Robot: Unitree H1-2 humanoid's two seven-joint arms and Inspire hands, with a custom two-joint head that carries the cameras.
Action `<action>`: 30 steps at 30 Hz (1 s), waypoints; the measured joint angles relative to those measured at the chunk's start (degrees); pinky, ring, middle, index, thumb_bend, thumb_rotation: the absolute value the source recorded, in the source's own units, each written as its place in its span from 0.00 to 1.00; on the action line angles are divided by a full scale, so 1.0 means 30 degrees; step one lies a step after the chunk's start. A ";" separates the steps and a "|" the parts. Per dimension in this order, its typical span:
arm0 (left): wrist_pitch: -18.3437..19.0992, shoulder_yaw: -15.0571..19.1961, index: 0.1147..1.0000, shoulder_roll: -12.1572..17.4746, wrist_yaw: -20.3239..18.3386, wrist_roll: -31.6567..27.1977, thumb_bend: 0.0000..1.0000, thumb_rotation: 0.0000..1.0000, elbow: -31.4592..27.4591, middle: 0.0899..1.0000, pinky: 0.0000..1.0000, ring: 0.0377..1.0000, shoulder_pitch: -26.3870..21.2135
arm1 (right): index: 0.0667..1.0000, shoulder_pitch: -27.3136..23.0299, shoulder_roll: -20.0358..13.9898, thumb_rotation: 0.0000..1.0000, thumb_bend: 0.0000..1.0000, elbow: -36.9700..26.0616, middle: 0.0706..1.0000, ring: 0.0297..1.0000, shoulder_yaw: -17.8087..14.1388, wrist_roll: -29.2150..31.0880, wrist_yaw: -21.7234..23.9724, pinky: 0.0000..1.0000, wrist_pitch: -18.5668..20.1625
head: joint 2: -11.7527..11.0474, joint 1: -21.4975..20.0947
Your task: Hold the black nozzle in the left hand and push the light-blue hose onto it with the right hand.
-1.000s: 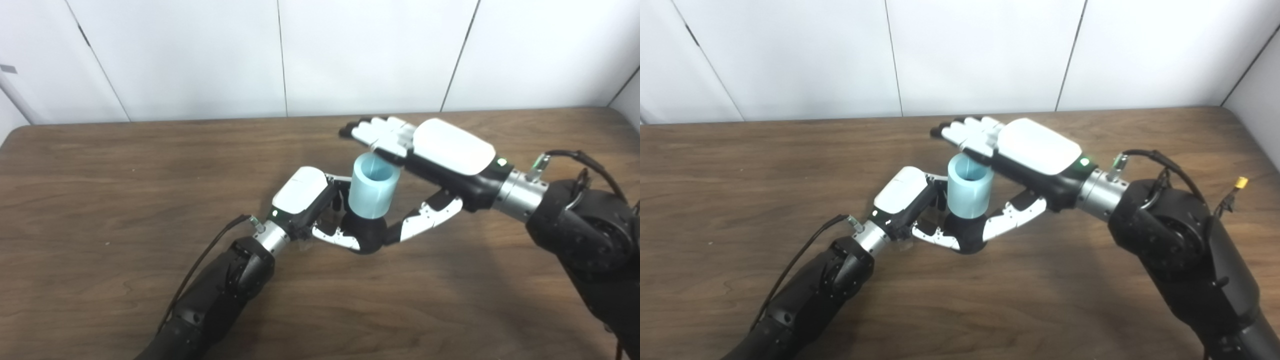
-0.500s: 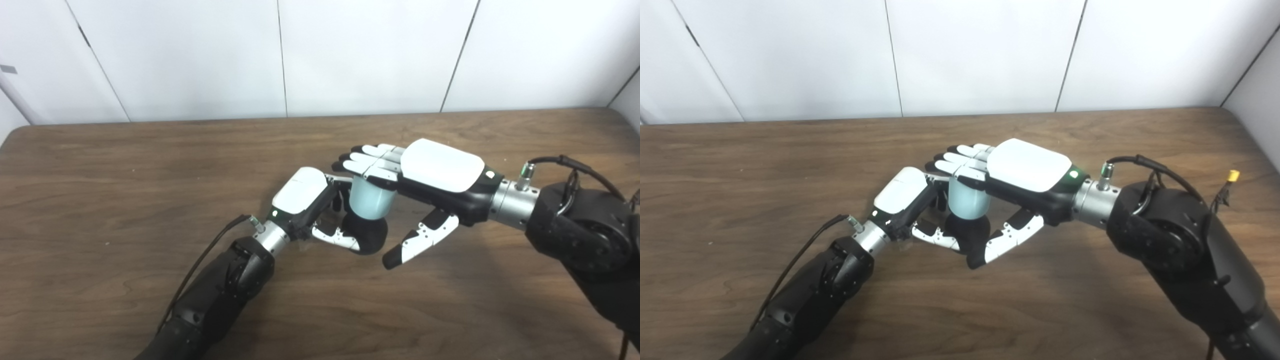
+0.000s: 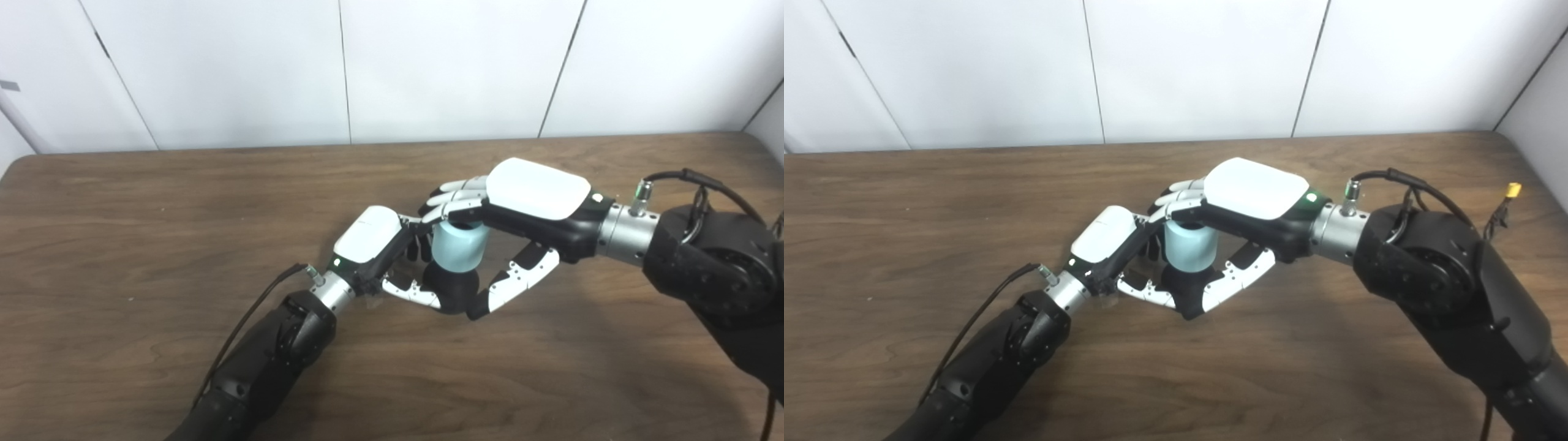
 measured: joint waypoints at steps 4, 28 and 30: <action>-0.0001 -0.0001 0.44 0.0004 0.0002 0.0000 0.52 0.00 -0.0010 0.37 0.29 0.33 0.0006 | 0.80 -0.0153 0.0112 0.88 0.83 0.0007 0.84 0.88 0.0320 -0.0488 -0.0020 0.80 -0.0057 | 0.0059 0.0088; 0.0102 0.0185 0.45 0.0108 -0.0184 0.0116 0.52 0.00 -0.0363 0.37 0.30 0.34 0.0255 | 0.97 0.1734 0.0045 0.84 0.82 -0.0166 0.98 1.00 0.0675 -0.3490 -0.1174 0.90 -0.0965 | 0.0293 0.0147; 0.0108 0.0185 0.45 0.0128 -0.0214 0.0116 0.52 0.00 -0.0374 0.38 0.30 0.34 0.0263 | 0.98 0.1878 0.0040 0.85 0.81 -0.0241 0.99 1.00 0.0628 -0.3627 -0.1249 0.91 -0.0979 | 0.0293 0.0146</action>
